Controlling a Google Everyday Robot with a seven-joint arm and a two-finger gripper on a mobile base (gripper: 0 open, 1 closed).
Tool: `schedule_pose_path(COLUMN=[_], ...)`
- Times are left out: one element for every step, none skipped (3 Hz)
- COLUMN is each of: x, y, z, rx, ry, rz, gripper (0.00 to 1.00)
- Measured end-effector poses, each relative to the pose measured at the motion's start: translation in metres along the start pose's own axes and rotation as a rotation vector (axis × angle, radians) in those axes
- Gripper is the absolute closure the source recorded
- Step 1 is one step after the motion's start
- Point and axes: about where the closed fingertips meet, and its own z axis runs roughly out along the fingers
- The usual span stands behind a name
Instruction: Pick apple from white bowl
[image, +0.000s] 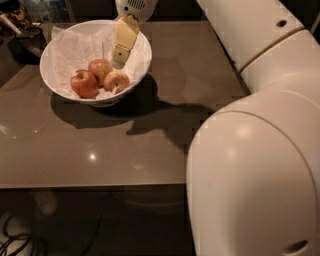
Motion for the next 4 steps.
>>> schedule_pose_path(x=[-0.008,-0.017,-0.019,-0.018], y=[-0.007,-0.012,-0.011,-0.007], z=[0.012,0.023,0.035,0.043], rx=[-0.009,-0.017,-0.035,-0.055], ry=[0.009,0.020,0.028,0.034], rz=[0.028,0.073,0.125,0.171], gripper=[0.07,0.07,0.11,0.10])
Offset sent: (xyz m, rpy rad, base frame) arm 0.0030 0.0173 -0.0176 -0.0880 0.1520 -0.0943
